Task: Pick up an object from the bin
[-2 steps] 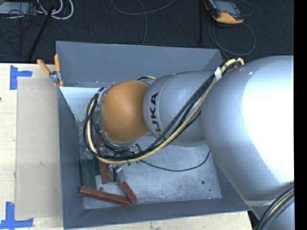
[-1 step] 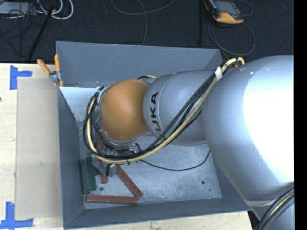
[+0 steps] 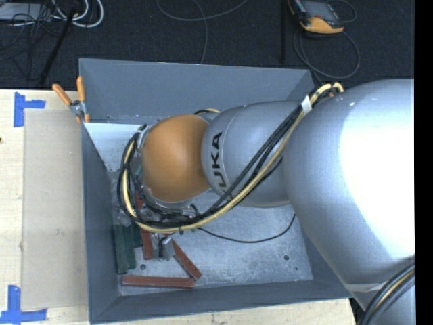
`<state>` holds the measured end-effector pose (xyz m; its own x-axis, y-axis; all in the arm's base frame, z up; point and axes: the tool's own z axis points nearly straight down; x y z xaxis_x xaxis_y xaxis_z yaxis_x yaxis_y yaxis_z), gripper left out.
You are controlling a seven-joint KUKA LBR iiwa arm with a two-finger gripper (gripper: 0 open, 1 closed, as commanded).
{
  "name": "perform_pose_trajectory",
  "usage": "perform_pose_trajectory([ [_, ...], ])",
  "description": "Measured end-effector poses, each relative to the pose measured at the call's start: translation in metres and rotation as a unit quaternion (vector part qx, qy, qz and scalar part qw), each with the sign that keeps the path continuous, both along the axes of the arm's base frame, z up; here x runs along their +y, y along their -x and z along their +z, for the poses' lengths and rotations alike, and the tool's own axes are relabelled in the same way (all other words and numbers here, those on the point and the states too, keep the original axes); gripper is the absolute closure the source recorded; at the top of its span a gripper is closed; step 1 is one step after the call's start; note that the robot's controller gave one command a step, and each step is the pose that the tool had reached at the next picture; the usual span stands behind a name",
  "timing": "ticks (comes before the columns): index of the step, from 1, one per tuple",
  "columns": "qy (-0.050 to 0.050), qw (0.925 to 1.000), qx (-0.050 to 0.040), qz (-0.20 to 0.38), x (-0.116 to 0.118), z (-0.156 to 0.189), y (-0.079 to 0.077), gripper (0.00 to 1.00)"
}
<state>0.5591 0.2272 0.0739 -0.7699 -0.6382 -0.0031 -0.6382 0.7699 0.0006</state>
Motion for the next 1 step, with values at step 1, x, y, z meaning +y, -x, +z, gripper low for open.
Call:
perform_pose_trajectory([
  [1, 0.001, 0.9709, -0.0007, 0.239, 0.0096, -0.0033, 0.0107, 0.00],
])
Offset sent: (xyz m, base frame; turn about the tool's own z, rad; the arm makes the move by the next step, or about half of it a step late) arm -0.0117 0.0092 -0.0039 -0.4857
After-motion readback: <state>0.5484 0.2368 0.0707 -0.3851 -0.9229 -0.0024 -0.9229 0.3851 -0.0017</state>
